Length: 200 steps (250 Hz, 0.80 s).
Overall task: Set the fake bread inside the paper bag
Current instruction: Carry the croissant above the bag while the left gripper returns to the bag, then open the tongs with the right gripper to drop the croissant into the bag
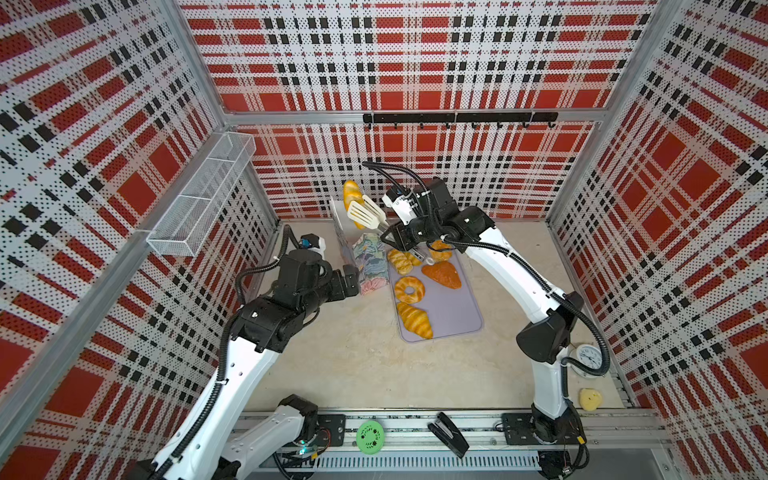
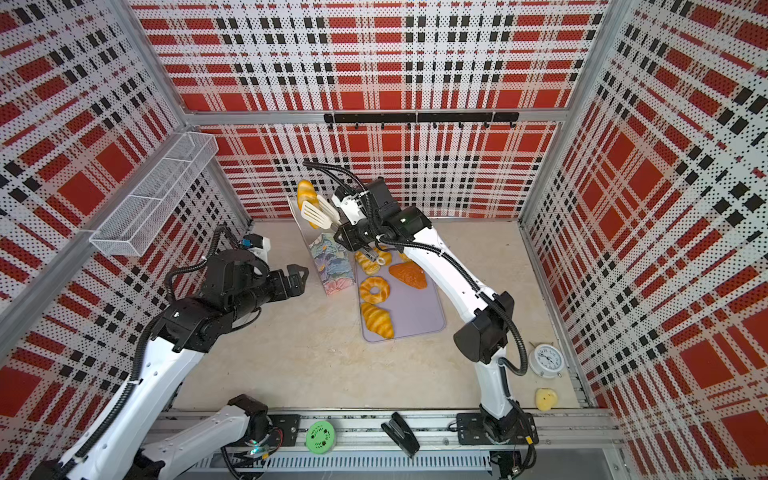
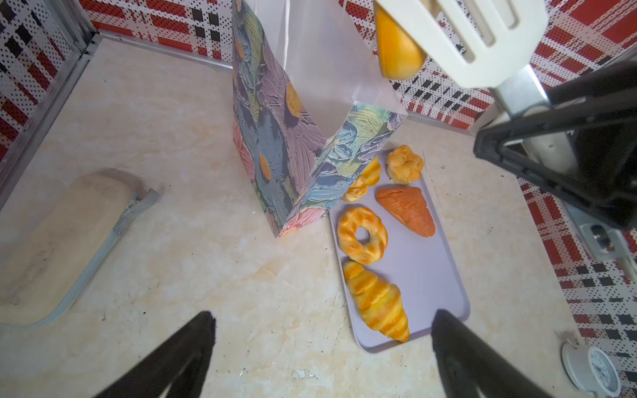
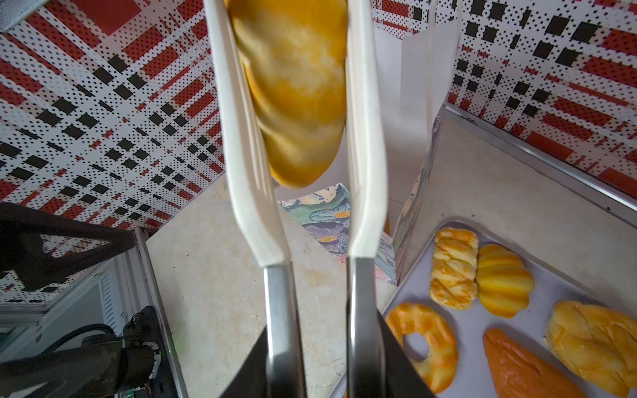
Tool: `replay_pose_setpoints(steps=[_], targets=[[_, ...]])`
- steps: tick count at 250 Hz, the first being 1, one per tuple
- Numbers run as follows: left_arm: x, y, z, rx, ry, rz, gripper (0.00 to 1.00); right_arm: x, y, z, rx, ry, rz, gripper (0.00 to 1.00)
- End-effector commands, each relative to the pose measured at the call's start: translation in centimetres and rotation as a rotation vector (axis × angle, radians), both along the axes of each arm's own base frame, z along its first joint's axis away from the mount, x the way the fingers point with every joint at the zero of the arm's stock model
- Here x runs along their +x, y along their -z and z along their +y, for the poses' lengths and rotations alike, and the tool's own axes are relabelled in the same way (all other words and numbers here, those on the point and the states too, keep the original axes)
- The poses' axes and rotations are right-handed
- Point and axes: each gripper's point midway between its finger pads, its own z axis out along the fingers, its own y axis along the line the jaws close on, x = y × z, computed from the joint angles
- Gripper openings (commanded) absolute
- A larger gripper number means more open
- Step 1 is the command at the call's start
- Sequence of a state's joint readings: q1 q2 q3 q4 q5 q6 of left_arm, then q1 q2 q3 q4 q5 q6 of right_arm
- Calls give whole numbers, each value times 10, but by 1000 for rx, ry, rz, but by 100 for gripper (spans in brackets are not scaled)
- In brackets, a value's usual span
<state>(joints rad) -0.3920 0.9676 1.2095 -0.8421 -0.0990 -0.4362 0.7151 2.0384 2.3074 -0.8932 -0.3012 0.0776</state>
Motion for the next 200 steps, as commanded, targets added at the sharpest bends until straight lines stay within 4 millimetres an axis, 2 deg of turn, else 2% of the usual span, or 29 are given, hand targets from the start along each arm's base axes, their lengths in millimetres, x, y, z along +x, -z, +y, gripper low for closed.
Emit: replay_pose_setpoints(steps=[1,27,83,132,200], targets=[[0,-12,0,-11,14,-21,99,7,-20,10,32,-21,-85,38],[0,-9,0,-11,12,-11,99,15,-11,11,7,-7,-87,39],[-1,0,-3,-21,15,22,99,25,-8,11,-28,11,-117,43],[-1,3,0,-22,-9,40,99,29,2,9,-65,27,-109,53],[-1,2,0,-22,-14,52,99,30,-9,1,-72,56,-141,62]])
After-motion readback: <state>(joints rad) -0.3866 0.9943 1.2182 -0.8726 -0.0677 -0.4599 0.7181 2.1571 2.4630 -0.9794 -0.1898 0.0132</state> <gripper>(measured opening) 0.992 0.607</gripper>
